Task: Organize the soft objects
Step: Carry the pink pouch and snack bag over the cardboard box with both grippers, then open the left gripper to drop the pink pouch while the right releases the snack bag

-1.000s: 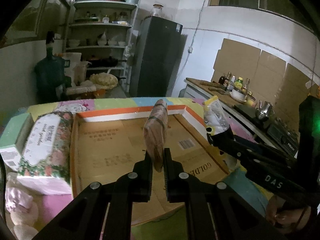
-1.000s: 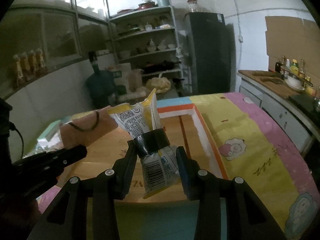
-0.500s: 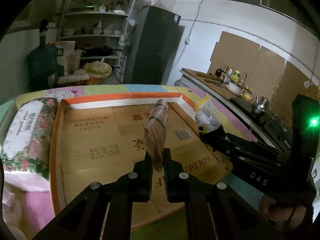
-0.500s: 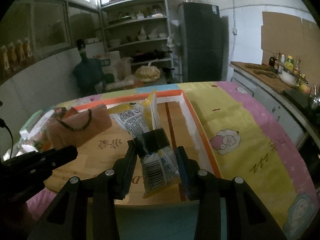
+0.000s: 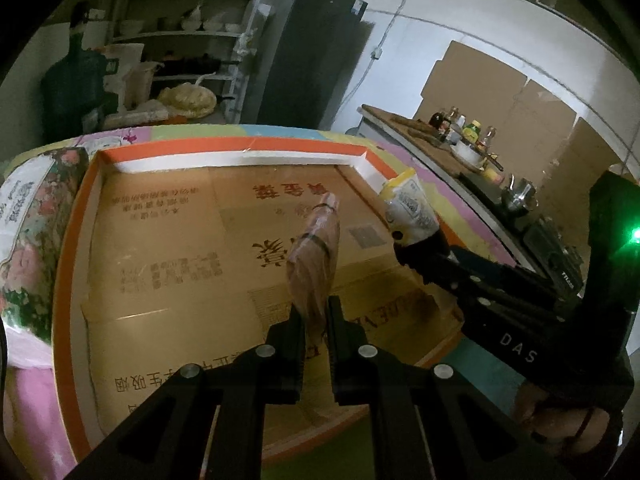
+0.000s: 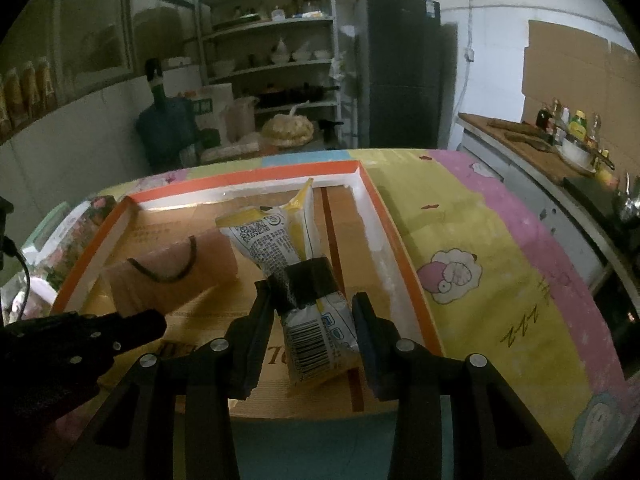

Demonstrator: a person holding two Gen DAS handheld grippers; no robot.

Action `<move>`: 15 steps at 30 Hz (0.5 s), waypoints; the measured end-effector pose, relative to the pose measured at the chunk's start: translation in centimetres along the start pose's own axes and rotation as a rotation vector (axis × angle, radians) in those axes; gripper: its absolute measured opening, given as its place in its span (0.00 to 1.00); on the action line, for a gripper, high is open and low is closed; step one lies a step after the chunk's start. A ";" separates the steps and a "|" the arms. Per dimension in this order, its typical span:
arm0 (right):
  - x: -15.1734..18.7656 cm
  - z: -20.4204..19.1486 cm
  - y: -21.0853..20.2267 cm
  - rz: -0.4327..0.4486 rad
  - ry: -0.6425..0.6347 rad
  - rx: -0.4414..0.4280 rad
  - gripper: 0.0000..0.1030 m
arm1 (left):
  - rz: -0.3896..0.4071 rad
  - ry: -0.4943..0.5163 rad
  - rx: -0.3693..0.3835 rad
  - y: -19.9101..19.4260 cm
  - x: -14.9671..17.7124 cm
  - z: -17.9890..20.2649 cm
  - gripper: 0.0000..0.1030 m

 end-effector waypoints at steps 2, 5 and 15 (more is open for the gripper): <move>0.0 -0.1 0.2 -0.006 -0.011 0.004 0.41 | -0.008 -0.003 -0.007 0.2 0.1 -0.1 0.10; 0.0 -0.1 0.5 -0.016 -0.026 0.011 0.41 | -0.016 -0.008 -0.015 0.3 0.2 -0.2 0.12; 0.0 -0.1 0.9 -0.030 -0.014 -0.013 0.42 | 0.029 -0.024 -0.032 -0.6 -0.2 -0.6 0.49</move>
Point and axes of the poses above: each gripper's, at about its wrist camera, not at the fingertips, and y roughly the way its jaws point, z to its right, x to its underside, the point moved 6 cm from there along y, roughly the way its jaws point, and after that the axes turned 7 degrees about z, right-handed, at the moved point
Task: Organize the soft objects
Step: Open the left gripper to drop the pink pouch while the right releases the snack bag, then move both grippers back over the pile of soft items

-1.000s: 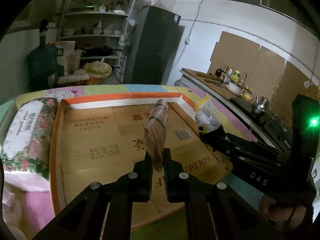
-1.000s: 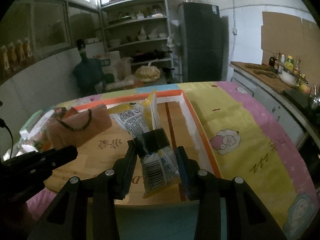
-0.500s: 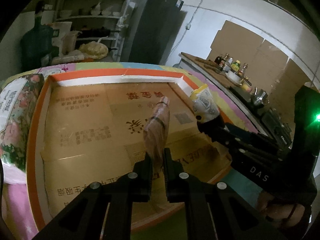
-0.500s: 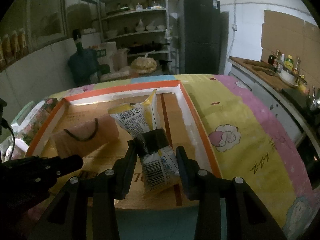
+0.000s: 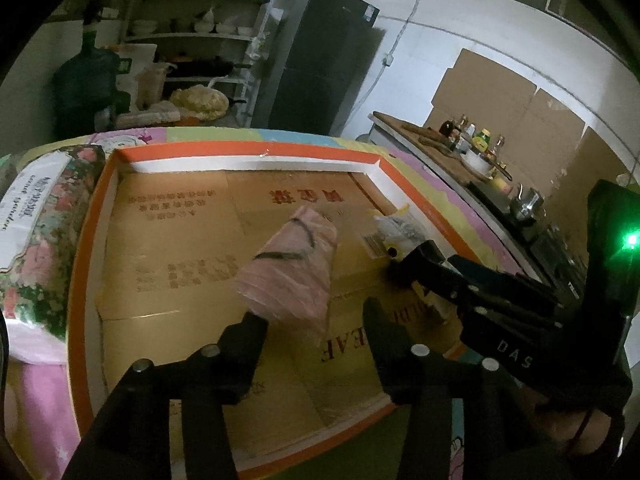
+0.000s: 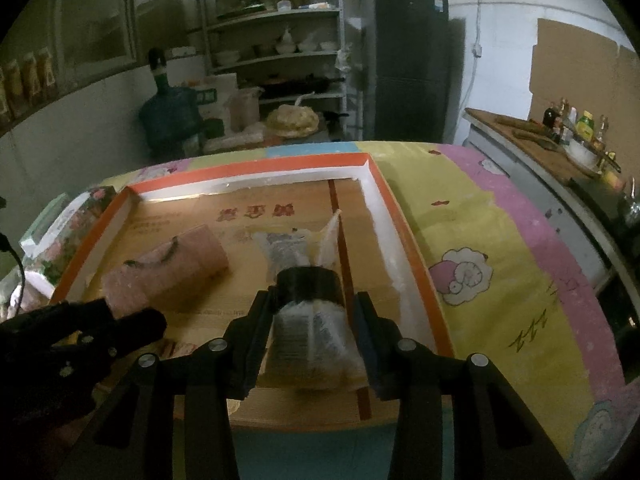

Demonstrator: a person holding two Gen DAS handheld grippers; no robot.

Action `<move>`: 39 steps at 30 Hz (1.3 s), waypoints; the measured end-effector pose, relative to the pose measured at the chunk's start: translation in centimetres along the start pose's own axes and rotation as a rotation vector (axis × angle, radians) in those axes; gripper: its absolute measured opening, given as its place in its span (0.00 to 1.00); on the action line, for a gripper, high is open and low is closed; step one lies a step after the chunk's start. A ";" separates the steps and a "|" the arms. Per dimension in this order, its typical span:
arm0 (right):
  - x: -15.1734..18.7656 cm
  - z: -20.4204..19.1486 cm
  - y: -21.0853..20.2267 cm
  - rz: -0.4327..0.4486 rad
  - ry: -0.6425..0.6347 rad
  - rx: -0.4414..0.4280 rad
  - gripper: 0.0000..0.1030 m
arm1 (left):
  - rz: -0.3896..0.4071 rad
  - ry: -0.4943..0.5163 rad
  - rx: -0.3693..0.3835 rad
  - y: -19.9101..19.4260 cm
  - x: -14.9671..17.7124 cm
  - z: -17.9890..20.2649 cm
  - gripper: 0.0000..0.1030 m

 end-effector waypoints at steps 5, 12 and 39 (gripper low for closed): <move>-0.2 0.0 -0.5 0.019 0.013 0.000 0.43 | 0.027 -0.003 -0.023 -0.5 -0.3 -0.3 0.50; -0.3 0.0 -1.5 0.044 0.033 0.016 0.50 | 0.095 0.012 -0.030 -2.2 -1.1 -0.3 0.65; -1.3 -4.4 -8.7 0.232 0.100 0.027 0.60 | 0.365 0.160 -0.186 -12.3 -3.4 -2.3 0.88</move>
Point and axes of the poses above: each gripper's, at about its wrist camera, not at the fingertips, and y roughly the way its jaws point, z to its right, x to its underside, the point moved 6 cm from there along y, roughly the way its jaws point, and after that the axes turned 7 degrees about z, right-handed, at the moved point
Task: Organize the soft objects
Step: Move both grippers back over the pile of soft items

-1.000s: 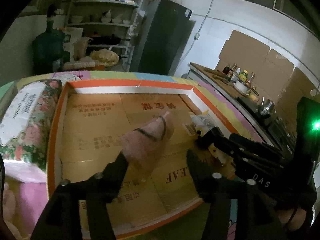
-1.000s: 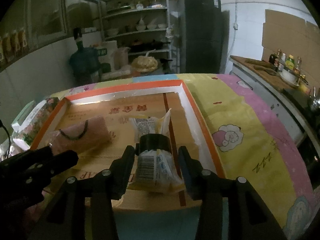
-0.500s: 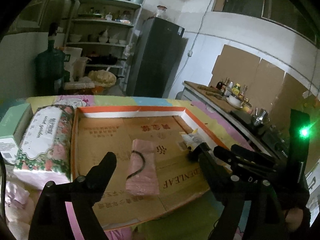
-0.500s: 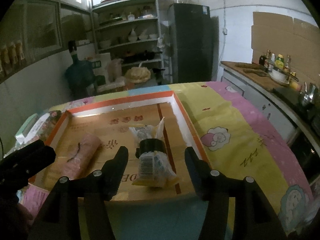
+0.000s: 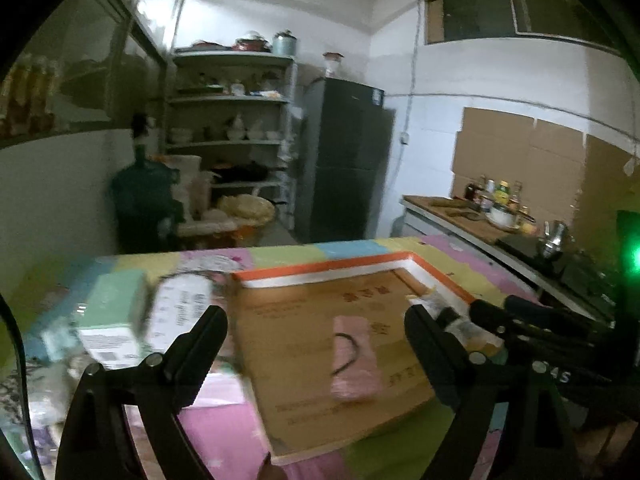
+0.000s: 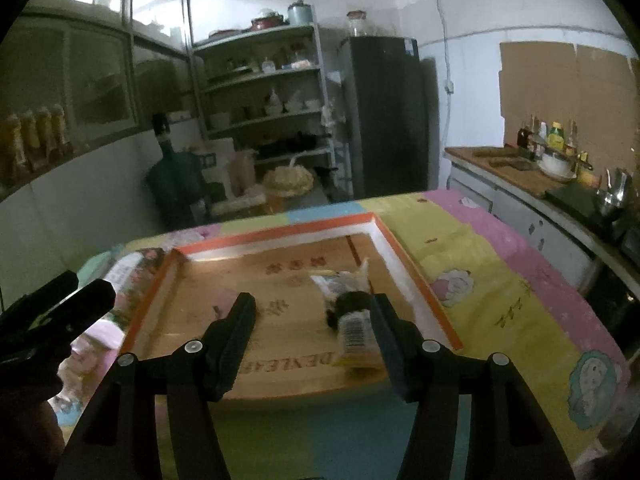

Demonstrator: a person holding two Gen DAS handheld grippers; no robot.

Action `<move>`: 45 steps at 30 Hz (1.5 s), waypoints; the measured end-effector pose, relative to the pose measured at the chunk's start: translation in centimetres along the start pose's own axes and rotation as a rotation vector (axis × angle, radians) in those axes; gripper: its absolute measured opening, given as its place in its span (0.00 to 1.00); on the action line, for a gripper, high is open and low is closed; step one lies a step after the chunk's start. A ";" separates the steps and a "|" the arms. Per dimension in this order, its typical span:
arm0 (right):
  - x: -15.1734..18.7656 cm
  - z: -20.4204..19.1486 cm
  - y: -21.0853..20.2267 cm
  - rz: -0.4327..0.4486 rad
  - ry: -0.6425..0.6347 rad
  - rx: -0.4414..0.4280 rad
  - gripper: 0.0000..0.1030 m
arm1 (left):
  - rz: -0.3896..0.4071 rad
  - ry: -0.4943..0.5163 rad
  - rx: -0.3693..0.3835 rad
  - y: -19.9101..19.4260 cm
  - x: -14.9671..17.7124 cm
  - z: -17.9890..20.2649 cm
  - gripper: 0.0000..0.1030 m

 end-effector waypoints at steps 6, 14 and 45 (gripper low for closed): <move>-0.1 -2.6 -1.2 0.025 0.006 -0.026 0.64 | 0.025 -0.011 -0.105 -2.2 -0.2 -3.2 0.88; 0.4 -6.4 -1.7 0.015 -0.004 -0.064 0.67 | 0.043 -0.033 -0.156 -4.8 -0.1 -7.1 0.86; 4.0 -23.1 -2.9 -0.038 -0.146 -0.376 0.73 | 0.026 -0.180 -0.309 -14.3 3.2 -21.6 0.79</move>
Point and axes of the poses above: each gripper's, at about its wrist camera, not at the fingertips, and y roughly the way its jaws point, z to its right, x to its underside, the point moved 6 cm from there along y, roughly the way its jaws point, and after that the axes turned 7 degrees about z, right-handed, at the moved point
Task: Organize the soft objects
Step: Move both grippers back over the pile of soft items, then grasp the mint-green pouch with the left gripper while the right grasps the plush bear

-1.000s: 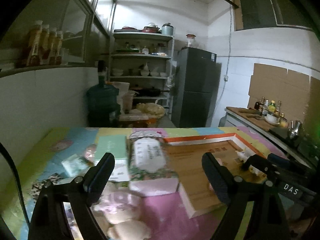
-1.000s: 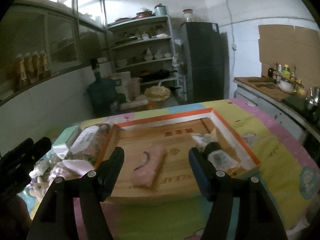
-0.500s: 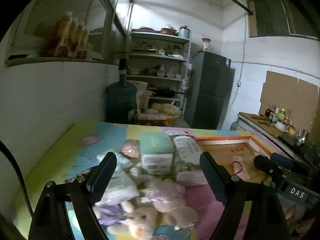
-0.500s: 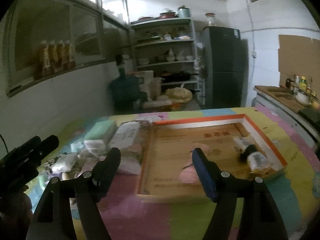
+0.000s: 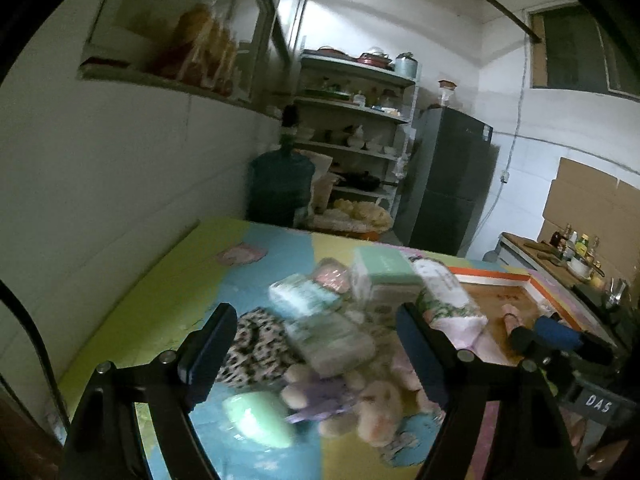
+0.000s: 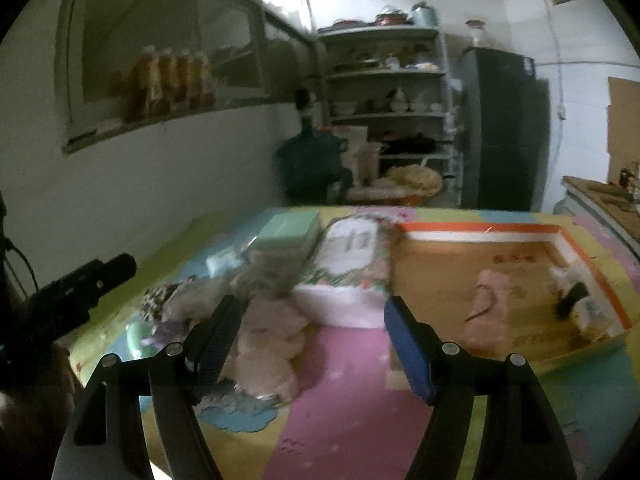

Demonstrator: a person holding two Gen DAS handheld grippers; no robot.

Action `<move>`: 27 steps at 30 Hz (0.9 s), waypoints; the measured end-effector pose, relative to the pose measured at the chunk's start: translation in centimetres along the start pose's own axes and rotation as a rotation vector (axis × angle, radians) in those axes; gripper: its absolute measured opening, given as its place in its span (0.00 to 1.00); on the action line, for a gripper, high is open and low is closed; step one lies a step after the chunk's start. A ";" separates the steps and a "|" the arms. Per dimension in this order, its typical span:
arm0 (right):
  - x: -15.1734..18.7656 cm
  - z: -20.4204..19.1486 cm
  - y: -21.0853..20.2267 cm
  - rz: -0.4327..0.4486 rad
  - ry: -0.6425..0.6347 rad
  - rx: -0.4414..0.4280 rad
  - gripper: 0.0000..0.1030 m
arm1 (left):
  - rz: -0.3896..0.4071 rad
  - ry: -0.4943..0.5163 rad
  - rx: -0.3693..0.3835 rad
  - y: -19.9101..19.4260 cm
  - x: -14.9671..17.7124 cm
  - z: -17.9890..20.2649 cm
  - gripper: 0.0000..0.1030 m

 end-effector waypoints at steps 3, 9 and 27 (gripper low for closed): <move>1.1 -1.0 1.1 -0.044 0.002 -0.023 0.73 | -0.008 -0.002 -0.015 -0.4 0.8 -1.2 0.79; 2.7 -2.2 3.4 -0.103 0.011 -0.028 0.73 | -0.036 -0.014 -0.032 -0.8 2.1 -3.5 0.79; 4.9 -2.4 6.9 -0.186 0.037 -0.006 0.73 | -0.181 -0.014 0.103 1.8 6.4 -4.9 0.75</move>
Point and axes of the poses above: each gripper's, at about its wrist camera, not at the fingertips, and y roughly the way its jaws point, z to its right, x to its underside, the point moved 6 cm from there along y, roughly the way its jaws point, and after that the axes turned 7 degrees about z, right-handed, at the moved point
